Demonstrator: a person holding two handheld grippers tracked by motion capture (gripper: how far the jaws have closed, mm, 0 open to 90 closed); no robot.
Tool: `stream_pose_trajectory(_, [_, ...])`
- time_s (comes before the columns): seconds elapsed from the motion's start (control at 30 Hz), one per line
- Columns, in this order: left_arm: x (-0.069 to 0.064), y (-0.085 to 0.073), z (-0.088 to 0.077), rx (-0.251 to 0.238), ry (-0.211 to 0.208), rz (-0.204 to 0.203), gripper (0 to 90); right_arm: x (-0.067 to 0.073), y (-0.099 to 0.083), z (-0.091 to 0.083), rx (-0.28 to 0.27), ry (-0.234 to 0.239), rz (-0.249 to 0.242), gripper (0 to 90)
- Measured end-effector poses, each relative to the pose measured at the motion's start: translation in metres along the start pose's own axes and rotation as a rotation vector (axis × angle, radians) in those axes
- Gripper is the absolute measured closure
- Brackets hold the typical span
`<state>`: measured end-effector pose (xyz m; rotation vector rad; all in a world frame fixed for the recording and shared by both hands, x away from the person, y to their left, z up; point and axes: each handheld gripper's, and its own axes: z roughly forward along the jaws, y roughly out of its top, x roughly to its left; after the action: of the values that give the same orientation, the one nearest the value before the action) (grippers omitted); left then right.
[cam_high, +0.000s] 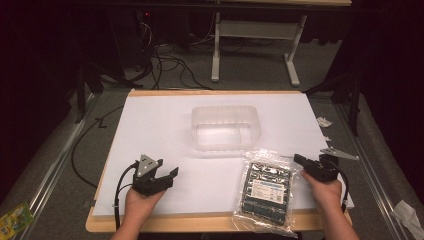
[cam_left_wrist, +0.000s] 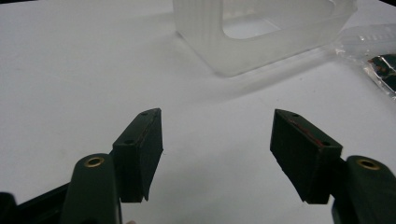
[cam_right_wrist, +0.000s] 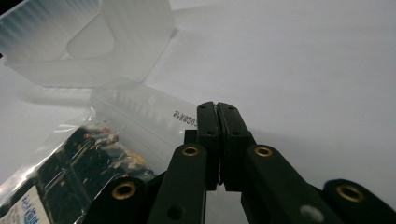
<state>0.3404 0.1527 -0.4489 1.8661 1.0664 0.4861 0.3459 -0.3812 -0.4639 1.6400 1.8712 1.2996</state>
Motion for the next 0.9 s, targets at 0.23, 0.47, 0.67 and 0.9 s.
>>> stream_pose_trajectory(0.23, [-0.003, 0.000, 0.002, 0.007, -0.011, 0.009, 35.1, -0.010, -0.008, -0.018, -0.021, 0.029, 0.015, 90.0])
stream_pose_trajectory(0.47, [-0.011, 0.001, 0.006, 0.011, -0.042, 0.020, 35.6, 0.020, 0.009, -0.041, -0.149, 0.057, -0.098, 90.0])
stream_pose_trajectory(0.67, [-0.033, 0.004, 0.011, 0.005, -0.126, 0.047, 38.1, 0.036, 0.018, -0.051, -0.210, 0.072, -0.144, 90.0])
stream_pose_trajectory(0.9, [-0.064, 0.012, 0.028, 0.015, -0.206, 0.116, 44.1, 0.048, 0.025, -0.055, -0.255, 0.088, -0.174, 90.0])
